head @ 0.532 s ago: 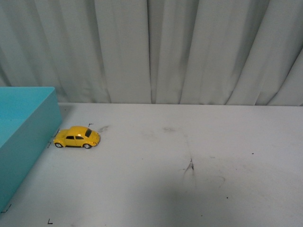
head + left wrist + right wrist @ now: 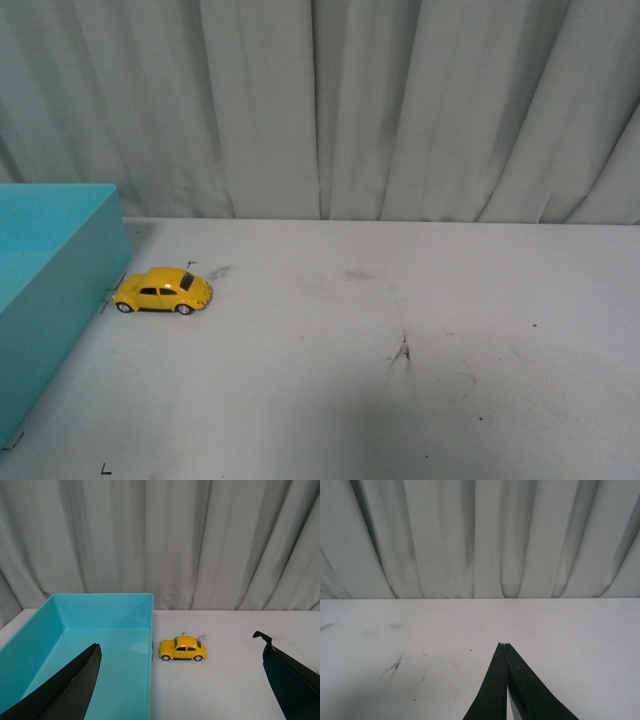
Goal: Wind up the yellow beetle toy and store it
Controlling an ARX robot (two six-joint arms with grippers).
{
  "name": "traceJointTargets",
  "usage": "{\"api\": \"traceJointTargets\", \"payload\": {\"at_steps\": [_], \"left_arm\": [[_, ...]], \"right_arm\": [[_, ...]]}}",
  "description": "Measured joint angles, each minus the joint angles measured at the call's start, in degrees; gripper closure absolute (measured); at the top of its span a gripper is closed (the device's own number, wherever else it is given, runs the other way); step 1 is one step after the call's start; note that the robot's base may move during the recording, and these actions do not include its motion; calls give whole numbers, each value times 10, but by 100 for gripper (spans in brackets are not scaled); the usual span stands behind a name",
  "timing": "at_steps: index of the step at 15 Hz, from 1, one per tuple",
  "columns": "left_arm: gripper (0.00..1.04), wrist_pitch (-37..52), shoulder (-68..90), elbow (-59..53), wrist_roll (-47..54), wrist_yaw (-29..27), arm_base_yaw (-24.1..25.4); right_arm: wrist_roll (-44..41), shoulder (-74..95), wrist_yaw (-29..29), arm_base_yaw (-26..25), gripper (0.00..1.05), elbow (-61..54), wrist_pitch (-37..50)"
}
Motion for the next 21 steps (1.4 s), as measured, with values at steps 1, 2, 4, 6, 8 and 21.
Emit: {"api": "traceJointTargets", "payload": {"at_steps": [1,2,4,6,8,21], "left_arm": [[7,0,0,0,0,0,0],[7,0,0,0,0,0,0],[7,0,0,0,0,0,0],[7,-84,25,27,-41,-59,-23],[7,-23,269,164,-217,-157,5],[7,140,861,573,-51,5,-60]], "right_arm": [[0,-35,2,0,103,0,-7],[0,-37,1,0,103,2,1],[0,-36,2,0,92,0,-10],[0,-36,2,0,10,0,-10],[1,-36,2,0,6,0,-10],[1,-36,2,-1,7,0,-10]]}}
